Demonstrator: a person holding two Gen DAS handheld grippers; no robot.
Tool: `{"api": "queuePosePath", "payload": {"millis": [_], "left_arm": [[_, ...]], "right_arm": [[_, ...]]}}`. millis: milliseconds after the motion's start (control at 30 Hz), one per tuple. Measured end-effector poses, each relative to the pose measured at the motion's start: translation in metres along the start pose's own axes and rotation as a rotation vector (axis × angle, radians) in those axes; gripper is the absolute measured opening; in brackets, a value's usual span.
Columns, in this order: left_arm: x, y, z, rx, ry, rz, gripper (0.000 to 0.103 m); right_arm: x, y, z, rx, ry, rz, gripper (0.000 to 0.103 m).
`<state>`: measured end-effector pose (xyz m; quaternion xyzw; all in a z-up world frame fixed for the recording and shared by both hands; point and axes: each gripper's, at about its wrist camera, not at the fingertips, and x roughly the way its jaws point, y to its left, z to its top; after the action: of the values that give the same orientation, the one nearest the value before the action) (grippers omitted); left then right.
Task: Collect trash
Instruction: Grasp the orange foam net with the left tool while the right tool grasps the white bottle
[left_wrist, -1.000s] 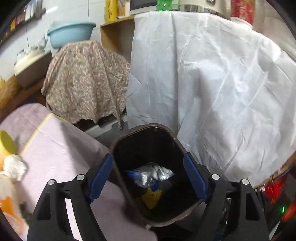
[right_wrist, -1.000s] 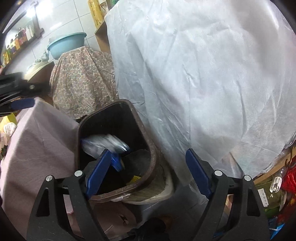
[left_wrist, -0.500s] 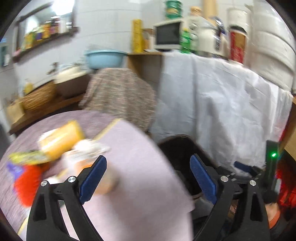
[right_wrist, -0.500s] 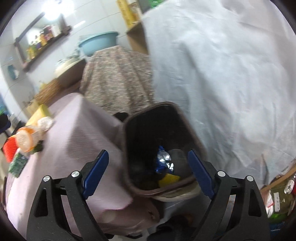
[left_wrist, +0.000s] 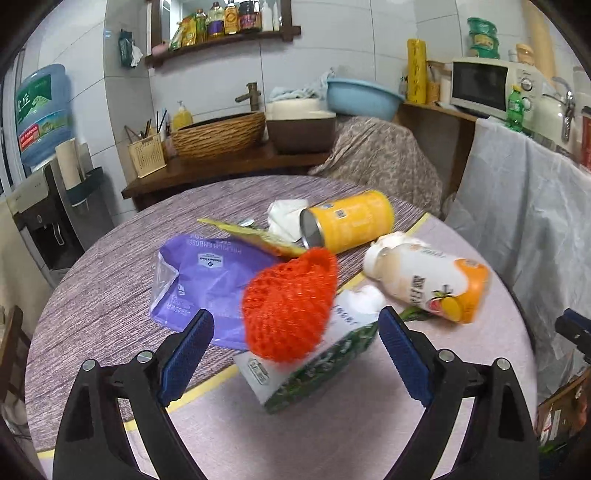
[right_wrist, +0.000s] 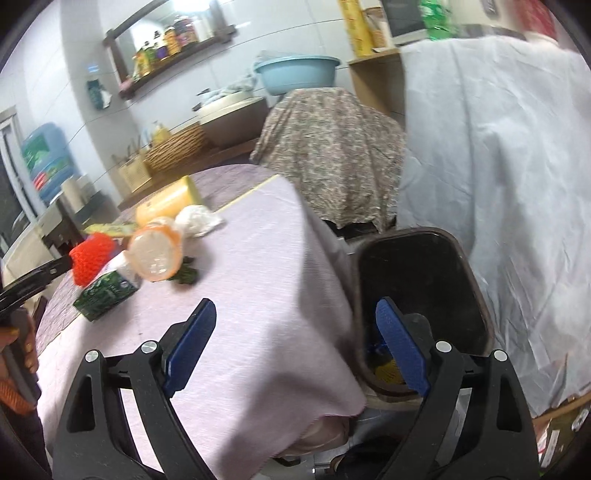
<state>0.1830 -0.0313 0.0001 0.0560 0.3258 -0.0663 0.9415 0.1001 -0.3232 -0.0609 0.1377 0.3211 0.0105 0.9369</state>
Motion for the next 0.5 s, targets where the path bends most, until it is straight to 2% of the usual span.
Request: {"api": "queuePosePath", "payload": {"millis": [133, 167, 300, 367, 500], "left_arm": [[0.023, 0.005, 0.004, -0.014, 0.043, -0.033, 0.075], [0.025, 0.01, 0.0, -0.013, 0.053, -0.031, 0.062], [0.027, 0.022, -0.006, -0.065, 0.067, -0.07, 0.032], [0.02, 0.025, -0.009, -0.075, 0.049, -0.073, 0.026], [0.001, 0.038, -0.013, -0.12, 0.018, -0.109, 0.023]], "right_arm": [[0.002, 0.02, 0.003, -0.052, 0.01, 0.012, 0.088], [0.003, 0.026, 0.004, -0.07, 0.012, 0.017, 0.088], [0.007, 0.045, 0.01, -0.125, 0.034, 0.049, 0.088], [0.01, 0.06, 0.018, -0.163, 0.054, 0.078, 0.088], [0.023, 0.097, 0.044, -0.257, 0.097, 0.134, 0.088]]}}
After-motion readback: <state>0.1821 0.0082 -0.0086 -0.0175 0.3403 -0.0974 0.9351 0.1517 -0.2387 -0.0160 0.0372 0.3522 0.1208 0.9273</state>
